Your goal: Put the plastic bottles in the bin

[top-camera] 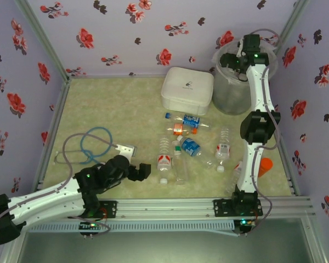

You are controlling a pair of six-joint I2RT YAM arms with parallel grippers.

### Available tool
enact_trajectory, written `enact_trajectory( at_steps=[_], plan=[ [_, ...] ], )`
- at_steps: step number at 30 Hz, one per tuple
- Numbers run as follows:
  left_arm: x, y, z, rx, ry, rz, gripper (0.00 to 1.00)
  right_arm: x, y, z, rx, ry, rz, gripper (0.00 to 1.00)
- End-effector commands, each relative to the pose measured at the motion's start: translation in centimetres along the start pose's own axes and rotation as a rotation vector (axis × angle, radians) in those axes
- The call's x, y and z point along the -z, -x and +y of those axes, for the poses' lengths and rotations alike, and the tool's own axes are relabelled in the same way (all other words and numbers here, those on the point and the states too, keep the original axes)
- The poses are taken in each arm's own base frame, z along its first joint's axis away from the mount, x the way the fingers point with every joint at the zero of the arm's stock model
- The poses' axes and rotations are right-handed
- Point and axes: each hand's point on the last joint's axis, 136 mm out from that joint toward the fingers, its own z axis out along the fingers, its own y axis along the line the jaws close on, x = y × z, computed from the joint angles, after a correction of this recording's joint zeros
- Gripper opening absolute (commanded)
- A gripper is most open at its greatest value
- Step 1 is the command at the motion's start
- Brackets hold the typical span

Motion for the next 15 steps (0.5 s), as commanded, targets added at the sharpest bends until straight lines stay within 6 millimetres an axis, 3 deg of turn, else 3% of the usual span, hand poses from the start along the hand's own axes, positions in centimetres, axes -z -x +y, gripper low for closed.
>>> enact_trajectory(
  at_steps=[1, 7, 12, 15],
  plan=[
    [0.4, 1.9, -1.5, 0.016, -0.039, -0.053, 1.00, 3.4, 2.0, 0.8, -0.010, 0.017, -0.066, 1.00],
    [0.3, 2.1, -1.9, 0.011, -0.043, -0.050, 1.00, 6.6, 3.7, 0.4, -0.020, 0.010, -0.128, 1.00],
    [-0.1, 2.4, -2.6, 0.005, -0.040, -0.035, 1.00, 10.6, 5.6, 0.7, -0.014, -0.001, -0.216, 1.00],
    [-0.8, 2.9, -4.0, 0.005, -0.072, -0.060, 1.00, 13.0, 7.0, 1.4, -0.035, 0.052, -0.283, 1.00]
  ],
)
